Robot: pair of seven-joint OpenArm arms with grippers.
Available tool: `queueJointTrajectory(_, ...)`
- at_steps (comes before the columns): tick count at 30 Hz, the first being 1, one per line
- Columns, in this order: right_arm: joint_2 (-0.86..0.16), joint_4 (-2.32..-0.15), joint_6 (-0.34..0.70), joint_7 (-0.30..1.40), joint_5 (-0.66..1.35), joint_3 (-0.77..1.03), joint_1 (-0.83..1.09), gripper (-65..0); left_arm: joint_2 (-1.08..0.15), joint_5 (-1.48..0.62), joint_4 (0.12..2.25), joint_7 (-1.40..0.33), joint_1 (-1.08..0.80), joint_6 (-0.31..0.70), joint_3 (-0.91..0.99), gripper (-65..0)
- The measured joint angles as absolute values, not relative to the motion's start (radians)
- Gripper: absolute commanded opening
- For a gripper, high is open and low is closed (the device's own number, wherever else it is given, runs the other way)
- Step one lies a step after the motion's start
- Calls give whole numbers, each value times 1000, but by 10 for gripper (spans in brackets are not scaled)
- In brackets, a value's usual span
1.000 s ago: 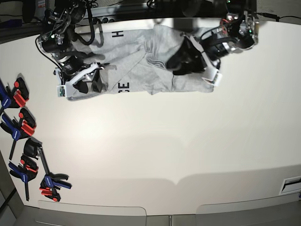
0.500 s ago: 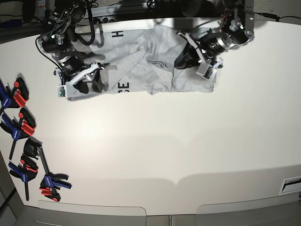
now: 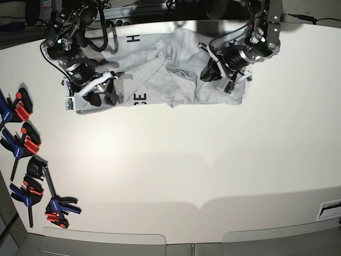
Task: Fold the T-shirt properly
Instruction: 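Press the folded hem flat with the left gripper and release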
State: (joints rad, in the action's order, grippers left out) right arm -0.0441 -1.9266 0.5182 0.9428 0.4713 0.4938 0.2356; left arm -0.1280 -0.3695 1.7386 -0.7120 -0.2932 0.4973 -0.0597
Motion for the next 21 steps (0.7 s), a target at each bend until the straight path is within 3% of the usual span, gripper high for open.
queueJointTrajectory(5,-43,-1927,518,942,471,493,236,-364,-125,-494,1716,-702,-263,498,-60,-650)
queueJointTrajectory(12,-44,-1927,518,942,471,494,236,-364,-28,-463,1699,-702,-200,498,-115,-650)
queueJointTrajectory(21,-39,-1927,518,943,471,493,235,-364,31,-392,1468,-655,-44,501,-268,-650)
